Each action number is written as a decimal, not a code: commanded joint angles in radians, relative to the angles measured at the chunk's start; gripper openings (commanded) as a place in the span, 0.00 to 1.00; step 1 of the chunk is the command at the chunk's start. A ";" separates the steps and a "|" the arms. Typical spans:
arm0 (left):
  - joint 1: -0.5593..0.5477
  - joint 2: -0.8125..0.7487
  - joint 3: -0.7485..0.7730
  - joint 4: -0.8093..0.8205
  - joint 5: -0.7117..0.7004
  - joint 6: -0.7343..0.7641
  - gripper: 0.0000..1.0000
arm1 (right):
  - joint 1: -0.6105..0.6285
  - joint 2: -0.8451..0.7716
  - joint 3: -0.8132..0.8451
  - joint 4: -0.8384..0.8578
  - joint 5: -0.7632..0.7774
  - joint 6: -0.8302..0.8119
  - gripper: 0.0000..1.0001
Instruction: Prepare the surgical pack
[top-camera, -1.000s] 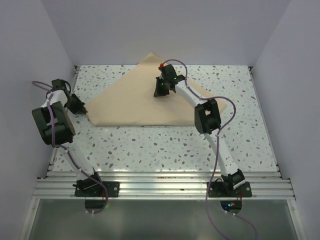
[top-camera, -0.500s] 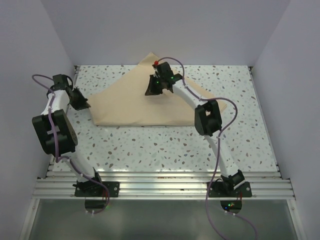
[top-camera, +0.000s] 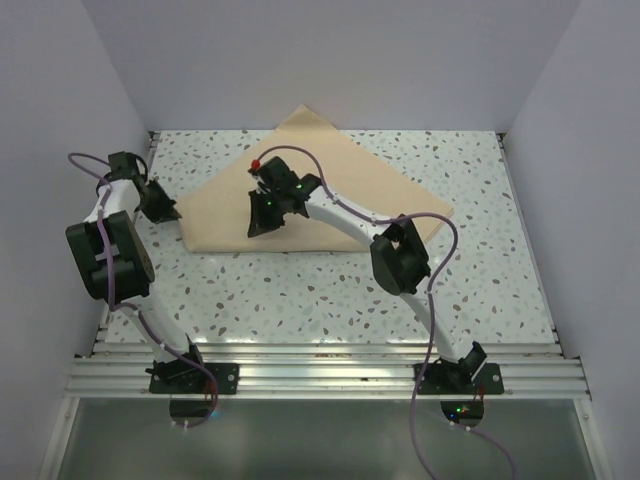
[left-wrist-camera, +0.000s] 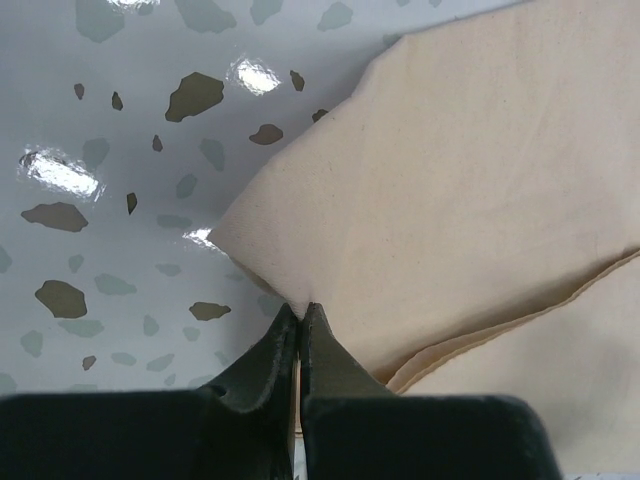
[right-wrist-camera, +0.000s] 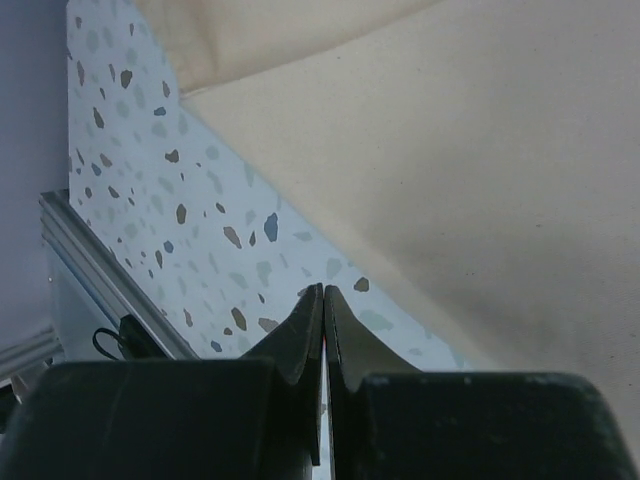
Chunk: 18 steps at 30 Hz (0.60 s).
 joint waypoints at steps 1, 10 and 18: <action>0.006 -0.010 0.039 0.022 0.028 0.015 0.00 | -0.011 -0.008 -0.002 -0.058 0.058 0.000 0.00; 0.006 -0.049 0.031 0.012 0.042 0.011 0.00 | 0.006 0.102 -0.024 -0.081 0.115 -0.003 0.00; 0.007 -0.037 0.021 0.014 0.023 0.012 0.00 | 0.029 0.095 0.055 -0.123 0.136 -0.055 0.00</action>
